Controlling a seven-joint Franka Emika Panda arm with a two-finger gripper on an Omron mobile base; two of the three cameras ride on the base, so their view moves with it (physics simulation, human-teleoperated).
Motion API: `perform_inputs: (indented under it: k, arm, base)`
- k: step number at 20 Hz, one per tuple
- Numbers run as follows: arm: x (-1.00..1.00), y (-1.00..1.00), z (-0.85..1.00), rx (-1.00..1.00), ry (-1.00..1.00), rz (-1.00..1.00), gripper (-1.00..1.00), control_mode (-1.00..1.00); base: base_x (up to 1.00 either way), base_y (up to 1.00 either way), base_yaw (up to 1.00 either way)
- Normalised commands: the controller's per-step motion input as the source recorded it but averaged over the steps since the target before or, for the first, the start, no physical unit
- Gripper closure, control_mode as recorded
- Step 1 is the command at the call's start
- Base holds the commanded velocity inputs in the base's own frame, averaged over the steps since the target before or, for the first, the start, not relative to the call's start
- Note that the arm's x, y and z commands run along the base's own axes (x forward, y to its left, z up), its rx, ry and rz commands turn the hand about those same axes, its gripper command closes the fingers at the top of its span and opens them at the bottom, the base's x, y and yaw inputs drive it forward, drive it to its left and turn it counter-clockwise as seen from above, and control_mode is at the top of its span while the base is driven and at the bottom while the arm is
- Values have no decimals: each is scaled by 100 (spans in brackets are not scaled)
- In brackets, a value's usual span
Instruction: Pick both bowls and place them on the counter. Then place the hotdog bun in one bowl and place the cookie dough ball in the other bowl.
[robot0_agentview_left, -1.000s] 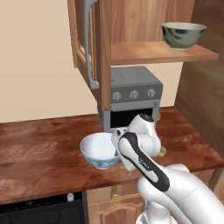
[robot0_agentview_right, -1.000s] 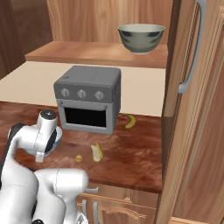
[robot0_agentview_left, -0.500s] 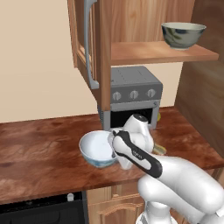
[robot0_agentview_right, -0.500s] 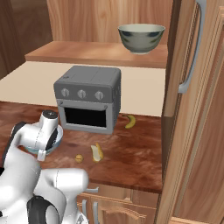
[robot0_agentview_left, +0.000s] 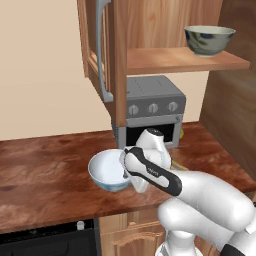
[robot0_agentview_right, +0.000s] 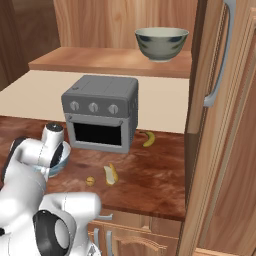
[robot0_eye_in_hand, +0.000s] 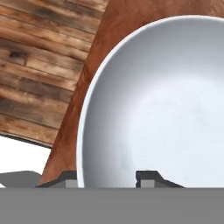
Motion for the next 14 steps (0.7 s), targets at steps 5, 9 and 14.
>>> perform_inputs:
  k: [5,9,14]
  arm:
    - [-19,-9,2,5,0,-1,-100,-100]
    - [-43,-29,20,11,0,-8,-100,-100]
    - [-38,-42,34,16,2,-14,-100,-100]
  base:
    - [0,0,0]
    - [0,0,0]
    - [0,0,0]
